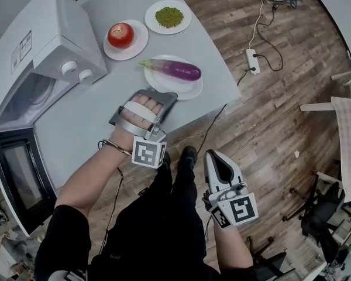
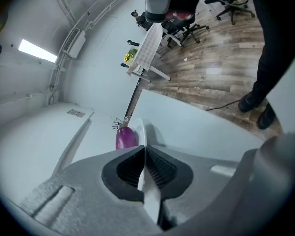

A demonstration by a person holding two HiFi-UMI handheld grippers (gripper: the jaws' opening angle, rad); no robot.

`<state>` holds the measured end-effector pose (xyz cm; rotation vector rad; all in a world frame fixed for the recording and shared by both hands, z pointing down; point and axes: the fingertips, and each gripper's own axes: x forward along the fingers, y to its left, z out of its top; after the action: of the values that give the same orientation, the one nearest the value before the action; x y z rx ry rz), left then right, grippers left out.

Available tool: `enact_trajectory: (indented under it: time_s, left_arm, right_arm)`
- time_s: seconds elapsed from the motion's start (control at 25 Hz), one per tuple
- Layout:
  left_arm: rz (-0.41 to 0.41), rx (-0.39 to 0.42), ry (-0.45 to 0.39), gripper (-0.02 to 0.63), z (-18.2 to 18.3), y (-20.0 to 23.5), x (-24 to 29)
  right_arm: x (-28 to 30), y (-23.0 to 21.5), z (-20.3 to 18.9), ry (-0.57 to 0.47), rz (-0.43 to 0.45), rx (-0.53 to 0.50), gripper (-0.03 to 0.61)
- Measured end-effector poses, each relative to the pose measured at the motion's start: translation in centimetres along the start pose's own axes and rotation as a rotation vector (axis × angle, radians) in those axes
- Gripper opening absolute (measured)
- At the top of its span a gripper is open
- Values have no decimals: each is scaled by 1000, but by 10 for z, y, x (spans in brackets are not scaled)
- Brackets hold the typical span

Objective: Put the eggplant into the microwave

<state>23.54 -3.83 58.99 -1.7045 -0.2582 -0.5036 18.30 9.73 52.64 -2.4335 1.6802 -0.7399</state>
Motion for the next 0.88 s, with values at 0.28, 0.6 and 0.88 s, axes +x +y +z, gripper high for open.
enact_trajectory:
  time_s: [0.28,0.6,0.88]
  left_arm:
    - [55,20,14,17,-4,4,-3]
    - [95,26,21,17,-10,10,-12]
    - [141,36,38,17,-14,22,-29]
  right_arm:
    - [6,5,0,-1,18,-6,18]
    - [6,8,3,13,21,-23,18]
    - [8,19,14,27,55,-54,18]
